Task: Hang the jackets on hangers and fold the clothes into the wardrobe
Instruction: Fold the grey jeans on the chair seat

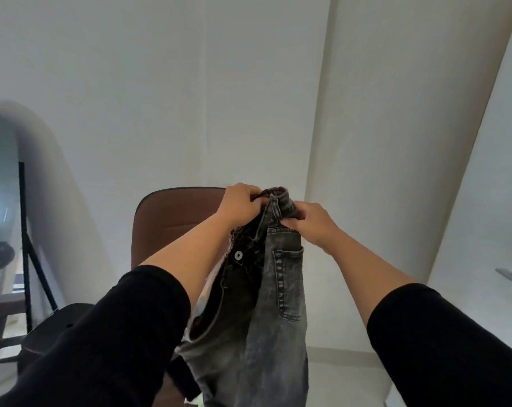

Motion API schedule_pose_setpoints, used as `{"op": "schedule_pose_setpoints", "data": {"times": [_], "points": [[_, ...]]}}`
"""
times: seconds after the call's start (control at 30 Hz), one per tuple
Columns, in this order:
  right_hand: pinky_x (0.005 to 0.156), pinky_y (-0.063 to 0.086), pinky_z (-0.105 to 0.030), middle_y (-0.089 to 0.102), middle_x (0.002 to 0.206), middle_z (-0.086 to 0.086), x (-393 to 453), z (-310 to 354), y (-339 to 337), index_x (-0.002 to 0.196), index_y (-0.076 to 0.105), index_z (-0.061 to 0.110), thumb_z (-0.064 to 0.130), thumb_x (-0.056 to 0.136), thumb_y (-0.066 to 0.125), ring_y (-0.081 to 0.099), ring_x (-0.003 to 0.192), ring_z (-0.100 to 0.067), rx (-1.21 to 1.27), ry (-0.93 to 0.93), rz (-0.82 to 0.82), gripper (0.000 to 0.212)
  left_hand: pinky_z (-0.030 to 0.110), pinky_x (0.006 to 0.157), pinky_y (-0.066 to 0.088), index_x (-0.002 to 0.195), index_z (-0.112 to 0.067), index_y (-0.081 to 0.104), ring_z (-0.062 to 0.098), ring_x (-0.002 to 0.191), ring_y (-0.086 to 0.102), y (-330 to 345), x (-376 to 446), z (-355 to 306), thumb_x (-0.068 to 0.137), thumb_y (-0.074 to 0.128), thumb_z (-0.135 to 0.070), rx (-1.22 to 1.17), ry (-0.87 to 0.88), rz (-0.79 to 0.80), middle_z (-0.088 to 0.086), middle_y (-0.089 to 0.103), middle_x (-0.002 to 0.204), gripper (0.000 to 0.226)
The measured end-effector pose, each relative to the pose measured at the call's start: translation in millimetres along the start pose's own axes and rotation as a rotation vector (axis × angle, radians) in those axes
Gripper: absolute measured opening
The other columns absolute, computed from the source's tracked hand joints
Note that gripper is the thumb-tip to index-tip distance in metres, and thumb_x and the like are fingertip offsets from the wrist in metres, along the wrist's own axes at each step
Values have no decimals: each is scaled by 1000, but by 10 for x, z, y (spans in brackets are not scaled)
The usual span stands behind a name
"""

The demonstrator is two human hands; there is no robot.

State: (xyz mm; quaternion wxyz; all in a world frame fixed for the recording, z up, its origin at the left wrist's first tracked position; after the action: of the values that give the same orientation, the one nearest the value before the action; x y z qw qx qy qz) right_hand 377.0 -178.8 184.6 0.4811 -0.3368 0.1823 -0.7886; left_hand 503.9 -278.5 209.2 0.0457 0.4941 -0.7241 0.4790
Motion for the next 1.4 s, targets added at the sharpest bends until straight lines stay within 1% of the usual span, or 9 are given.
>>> {"op": "schedule_pose_setpoints", "data": {"times": [0.17, 0.33, 0.43, 0.53, 0.8, 0.93, 1.07, 1.2, 1.4], "points": [[87, 49, -40, 69, 97, -5, -3, 57, -25, 98, 69, 17, 18, 86, 62, 60, 95, -26, -72, 64, -212, 14, 19, 64, 38, 92, -21, 65, 12, 82, 57, -31, -175, 56, 87, 62, -33, -138, -39, 75, -1, 65, 84, 13], [88, 44, -42, 58, 82, 1, 22, 192, 87, 91, 64, 22, 22, 87, 54, 55, 89, -27, -235, 117, -299, 11, 32, 93, 43, 121, -17, 56, 25, 112, 56, 105, -395, 313, 78, 72, -36, 156, -110, 362, 4, 63, 119, 50], [87, 34, -39, 52, 79, 1, -3, 190, 47, 88, 60, 21, 18, 88, 50, 46, 83, -24, -286, 170, -377, 10, 34, 92, 45, 121, -12, 54, 29, 111, 54, 82, -543, 614, 79, 70, -29, 349, -190, 429, 8, 60, 119, 49], [87, 32, -40, 53, 77, -1, -35, 162, -109, 86, 61, 18, 17, 88, 48, 46, 81, -26, -278, 223, -471, 14, 32, 76, 47, 99, -11, 64, 29, 90, 57, -15, -750, 980, 82, 56, -17, 491, -282, 455, 7, 62, 91, 20], [82, 27, -39, 51, 78, 1, -17, 222, -168, 85, 59, 22, 20, 89, 47, 49, 97, -27, -333, 222, -524, 13, 35, 84, 45, 114, -20, 58, 30, 103, 54, -209, -887, 1290, 96, 43, -23, 346, -419, 235, 10, 62, 111, 23], [79, 25, -38, 54, 82, 1, -56, 194, -187, 84, 57, 23, 23, 92, 45, 44, 103, -25, -398, 208, -525, 14, 35, 69, 57, 101, -22, 58, 28, 75, 62, -424, -864, 1261, 96, 45, -28, 289, -466, 86, 10, 61, 95, 15], [82, 28, -40, 55, 82, 1, -102, 170, -247, 87, 63, 24, 21, 91, 48, 42, 106, -25, -394, 212, -557, 16, 35, 57, 59, 96, -16, 62, 29, 70, 67, -628, -758, 1039, 92, 52, -18, 90, -499, -58, 13, 64, 93, 11], [82, 28, -40, 53, 81, 2, -128, 163, -285, 90, 66, 24, 18, 89, 50, 42, 105, -25, -361, 190, -584, 18, 35, 60, 59, 108, -26, 54, 27, 82, 65, -668, -713, 872, 85, 44, -1, -229, -502, -198, 7, 58, 100, 35], [82, 29, -36, 64, 88, -4, -168, 156, -377, 86, 58, 21, 15, 91, 48, 47, 80, -26, -264, 155, -624, 12, 41, 74, 54, 71, -30, 70, 23, 69, 57, -488, -644, 710, 88, 36, -5, -360, -343, -157, 14, 68, 87, 45]]}}
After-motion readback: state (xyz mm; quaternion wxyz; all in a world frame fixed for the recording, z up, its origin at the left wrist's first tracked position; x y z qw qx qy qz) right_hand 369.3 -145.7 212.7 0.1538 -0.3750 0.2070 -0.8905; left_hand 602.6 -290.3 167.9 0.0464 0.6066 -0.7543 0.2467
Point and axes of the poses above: each hand's wrist, its own x-axis towards the middle knuckle, its own y-axis out of the palm, z = x × y, the point moved 5 cm from there along x, towards the middle knuckle
